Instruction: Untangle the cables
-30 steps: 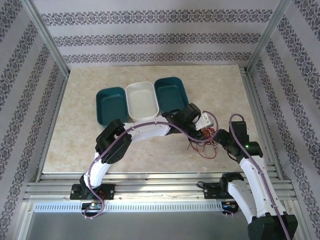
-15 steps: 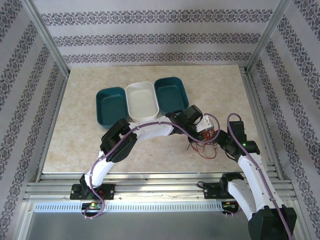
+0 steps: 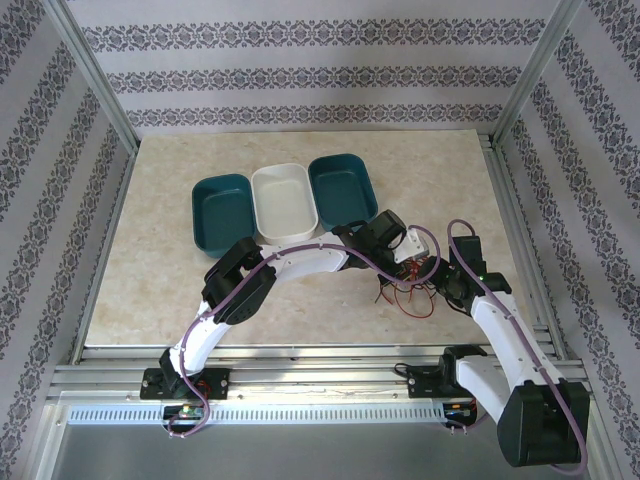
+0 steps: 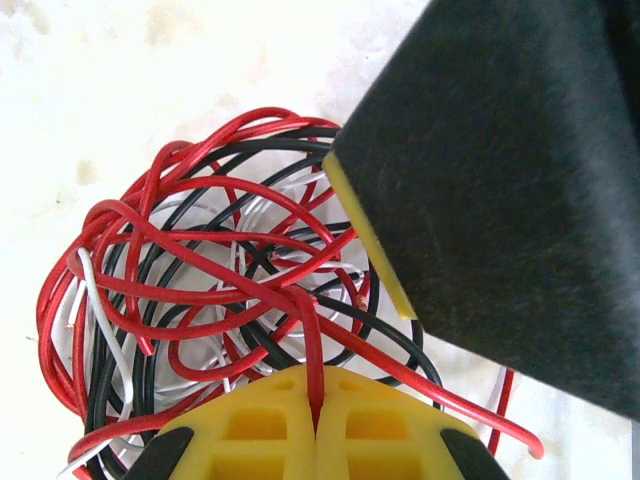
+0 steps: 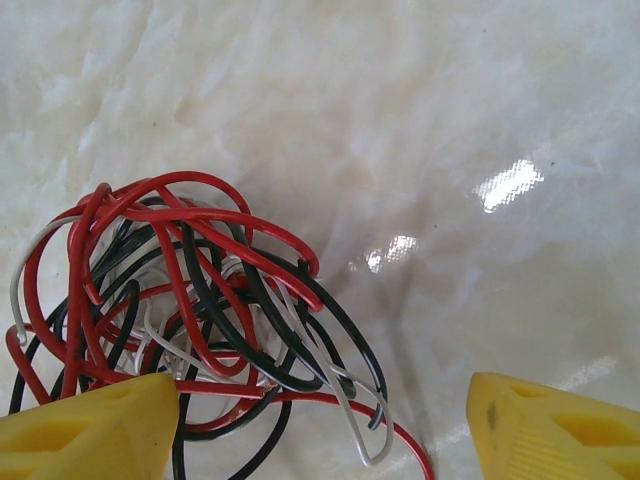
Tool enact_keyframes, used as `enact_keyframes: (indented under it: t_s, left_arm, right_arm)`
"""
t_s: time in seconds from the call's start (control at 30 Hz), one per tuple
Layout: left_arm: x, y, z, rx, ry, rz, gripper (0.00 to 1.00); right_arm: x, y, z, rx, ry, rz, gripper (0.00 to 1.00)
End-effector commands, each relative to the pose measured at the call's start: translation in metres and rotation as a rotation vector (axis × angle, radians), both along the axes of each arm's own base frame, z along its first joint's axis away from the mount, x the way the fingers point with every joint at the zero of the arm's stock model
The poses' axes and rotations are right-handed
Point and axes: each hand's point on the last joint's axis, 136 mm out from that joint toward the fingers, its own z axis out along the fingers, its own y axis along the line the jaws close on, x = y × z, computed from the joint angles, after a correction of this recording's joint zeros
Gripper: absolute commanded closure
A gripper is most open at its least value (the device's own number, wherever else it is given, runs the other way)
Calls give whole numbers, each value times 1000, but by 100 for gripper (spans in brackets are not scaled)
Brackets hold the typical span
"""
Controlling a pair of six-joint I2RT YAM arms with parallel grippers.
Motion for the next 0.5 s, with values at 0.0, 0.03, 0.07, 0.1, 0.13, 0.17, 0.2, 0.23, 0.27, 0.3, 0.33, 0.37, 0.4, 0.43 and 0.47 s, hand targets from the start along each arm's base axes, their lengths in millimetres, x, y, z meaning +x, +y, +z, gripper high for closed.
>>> enact_keyframes:
  t_s: [0.0, 0.03, 0.07, 0.1, 0.13, 0.17, 0.2, 0.23, 0.27, 0.3, 0.33, 0.37, 0.4, 0.43, 0.47]
  left_arm:
    - [-4, -14, 25, -72, -13, -14, 100]
    - [-4, -14, 26, -74, -12, -12, 100]
    - [-3, -15, 26, -78, -14, -8, 100]
    - [-2, -15, 27, -79, -17, -2, 100]
    - [0, -15, 27, -78, -21, 10, 100]
    - [2, -15, 29, -82, -26, 19, 100]
    - [3, -15, 30, -85, -31, 25, 100]
    - [5, -15, 33, -95, -36, 33, 100]
    - [6, -15, 35, -103, -37, 41, 100]
    - [6, -16, 38, -115, -38, 45, 100]
    - [6, -16, 41, -124, -38, 49, 100]
    - [7, -17, 43, -135, -36, 52, 100]
    - [7, -18, 45, -142, -36, 55, 100]
    - [7, -19, 48, -150, -38, 55, 100]
    - [8, -19, 49, -152, -38, 57, 100]
  right_arm:
    - [-1, -4, -10, -6, 17, -22, 25]
    - [0, -4, -11, -9, 21, -20, 25]
    - [1, -4, -12, -10, 26, -18, 26]
    - [2, -4, -13, -10, 28, -17, 27]
    - [2, -3, -14, -11, 33, -13, 28]
    - [3, -3, -15, -10, 35, -13, 29]
    - [2, -3, -16, -12, 39, -12, 29]
    - [2, -4, -17, -14, 39, -13, 30]
    - [2, -4, -18, -16, 41, -15, 31]
    - [2, -5, -19, -16, 42, -19, 32]
    - [2, -5, -21, -19, 46, -23, 32]
    - [2, -6, -22, -20, 47, -27, 33]
    - [2, -6, -23, -21, 48, -30, 33]
    - [1, -7, -25, -23, 51, -33, 34]
    - [2, -7, -26, -24, 52, -38, 33]
